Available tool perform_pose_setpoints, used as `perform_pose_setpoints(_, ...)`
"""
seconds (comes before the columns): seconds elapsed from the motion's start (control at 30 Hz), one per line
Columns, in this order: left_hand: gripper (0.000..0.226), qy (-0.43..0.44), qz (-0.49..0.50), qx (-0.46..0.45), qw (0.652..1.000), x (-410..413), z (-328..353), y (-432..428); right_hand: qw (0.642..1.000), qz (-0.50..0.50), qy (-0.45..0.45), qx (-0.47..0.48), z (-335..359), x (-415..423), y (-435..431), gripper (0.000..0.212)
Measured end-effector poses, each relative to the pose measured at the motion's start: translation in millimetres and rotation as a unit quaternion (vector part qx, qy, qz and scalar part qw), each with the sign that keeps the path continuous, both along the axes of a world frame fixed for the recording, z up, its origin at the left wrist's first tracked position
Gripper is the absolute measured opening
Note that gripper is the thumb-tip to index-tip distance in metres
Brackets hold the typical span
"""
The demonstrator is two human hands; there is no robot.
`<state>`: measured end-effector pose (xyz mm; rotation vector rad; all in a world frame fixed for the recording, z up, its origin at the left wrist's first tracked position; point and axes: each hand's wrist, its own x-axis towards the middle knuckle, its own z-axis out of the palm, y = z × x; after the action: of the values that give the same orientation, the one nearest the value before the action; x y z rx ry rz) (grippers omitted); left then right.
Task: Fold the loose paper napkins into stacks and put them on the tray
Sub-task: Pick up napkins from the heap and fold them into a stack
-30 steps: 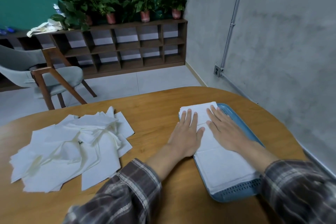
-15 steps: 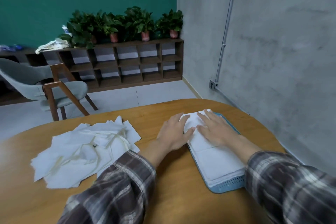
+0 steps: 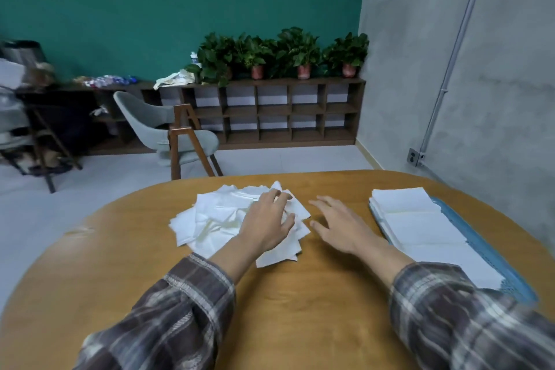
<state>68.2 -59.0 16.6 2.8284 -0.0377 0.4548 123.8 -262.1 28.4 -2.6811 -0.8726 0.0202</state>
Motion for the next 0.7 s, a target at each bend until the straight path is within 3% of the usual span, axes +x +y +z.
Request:
perform_pose_setpoints(0.2,0.055,-0.006,0.04,0.004,0.999,-29,-16,72,0.998,0.033,0.007,0.05,-14,-10,64,0.065)
perform_pose_setpoints(0.33,0.067,0.038,0.03,-0.01,0.999,-23,-33,98,0.996,0.057,-0.006,0.074,-24,2,97,0.07)
perform_pose_setpoints(0.5,0.073,0.079,0.032,-0.019,0.996,-21,-66,100,0.996,0.062,0.008,0.069,-45,13,120,0.06)
perform_pose_setpoints(0.6,0.087,0.051,0.041,-0.02,0.998,-25,-81,96,0.996,0.058,-0.004,0.062,-61,14,118,0.053)
perform_pose_setpoints(0.7,0.082,0.025,0.04,-0.028,0.998,-31,-90,93,0.995,0.063,-0.027,0.069,-72,11,108,0.047)
